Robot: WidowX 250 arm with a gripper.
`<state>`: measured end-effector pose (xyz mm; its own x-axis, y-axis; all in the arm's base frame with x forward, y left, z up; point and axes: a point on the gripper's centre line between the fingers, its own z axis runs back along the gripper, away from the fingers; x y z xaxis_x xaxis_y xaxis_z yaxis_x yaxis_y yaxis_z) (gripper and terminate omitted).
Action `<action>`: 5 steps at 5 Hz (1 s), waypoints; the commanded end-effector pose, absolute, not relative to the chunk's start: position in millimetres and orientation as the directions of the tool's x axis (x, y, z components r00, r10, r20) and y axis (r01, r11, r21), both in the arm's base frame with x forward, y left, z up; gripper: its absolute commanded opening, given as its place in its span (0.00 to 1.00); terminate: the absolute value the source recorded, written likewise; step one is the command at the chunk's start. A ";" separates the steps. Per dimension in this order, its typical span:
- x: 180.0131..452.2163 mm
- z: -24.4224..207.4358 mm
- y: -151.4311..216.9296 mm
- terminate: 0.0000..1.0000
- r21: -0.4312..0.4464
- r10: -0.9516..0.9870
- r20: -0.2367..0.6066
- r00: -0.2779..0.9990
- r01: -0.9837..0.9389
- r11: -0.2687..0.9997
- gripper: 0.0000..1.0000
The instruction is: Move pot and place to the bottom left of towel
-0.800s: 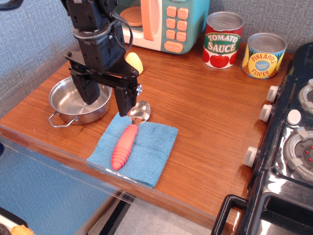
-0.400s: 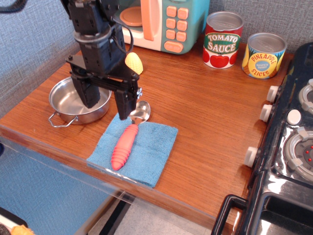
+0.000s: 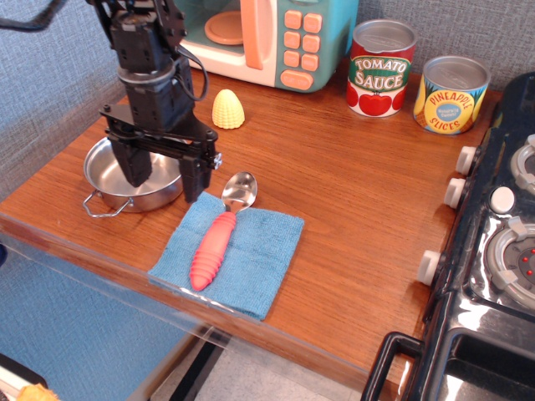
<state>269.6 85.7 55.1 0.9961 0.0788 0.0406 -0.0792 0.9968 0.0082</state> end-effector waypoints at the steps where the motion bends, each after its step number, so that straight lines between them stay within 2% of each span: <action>1: 290.5 49.9 104.4 0.00 0.081 0.099 0.069 0.993 -0.105 0.991 1.00; 5: 303.2 23.7 111.4 0.00 0.122 0.127 0.019 0.992 -0.128 0.984 1.00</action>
<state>298.4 108.4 13.5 0.9914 0.1301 -0.0129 -0.1278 0.9853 0.1137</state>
